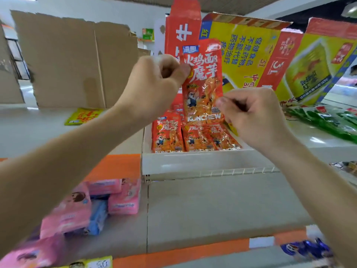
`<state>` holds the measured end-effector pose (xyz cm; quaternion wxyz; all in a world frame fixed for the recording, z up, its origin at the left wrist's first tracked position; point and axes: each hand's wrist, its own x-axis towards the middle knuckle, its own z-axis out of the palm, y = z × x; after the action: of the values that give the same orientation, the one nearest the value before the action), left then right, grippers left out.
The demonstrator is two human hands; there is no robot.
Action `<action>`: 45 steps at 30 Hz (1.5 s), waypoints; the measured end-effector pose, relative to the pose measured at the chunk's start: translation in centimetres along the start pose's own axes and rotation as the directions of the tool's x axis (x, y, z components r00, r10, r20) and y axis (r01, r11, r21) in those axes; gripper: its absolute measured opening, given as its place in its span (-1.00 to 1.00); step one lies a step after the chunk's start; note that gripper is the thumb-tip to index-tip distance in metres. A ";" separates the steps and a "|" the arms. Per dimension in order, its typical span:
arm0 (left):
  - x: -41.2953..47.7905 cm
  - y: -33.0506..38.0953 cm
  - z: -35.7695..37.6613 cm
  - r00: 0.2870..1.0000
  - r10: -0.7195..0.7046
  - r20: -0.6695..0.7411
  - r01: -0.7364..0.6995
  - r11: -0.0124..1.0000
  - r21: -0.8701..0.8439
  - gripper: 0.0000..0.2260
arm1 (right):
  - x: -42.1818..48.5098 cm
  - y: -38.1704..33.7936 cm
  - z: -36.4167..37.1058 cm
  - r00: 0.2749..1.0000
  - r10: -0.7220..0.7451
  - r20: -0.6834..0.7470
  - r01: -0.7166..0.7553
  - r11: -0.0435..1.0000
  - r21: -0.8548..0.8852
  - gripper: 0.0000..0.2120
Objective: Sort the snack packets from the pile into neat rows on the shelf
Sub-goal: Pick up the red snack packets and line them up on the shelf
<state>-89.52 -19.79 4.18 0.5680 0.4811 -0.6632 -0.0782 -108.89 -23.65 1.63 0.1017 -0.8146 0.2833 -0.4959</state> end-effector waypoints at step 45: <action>2.7 -4.6 10.8 0.947 -0.295 0.126 0.116 0.682 0.722 -0.75 | 0.5 11.5 -3.5 0.769 0.219 0.600 -0.132 0.974 -0.187 -0.56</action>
<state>-95.68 -28.95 -0.70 0.2463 0.7207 -0.6450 0.0624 -115.92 -32.99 -1.40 0.1797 -0.9065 0.3419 -0.1708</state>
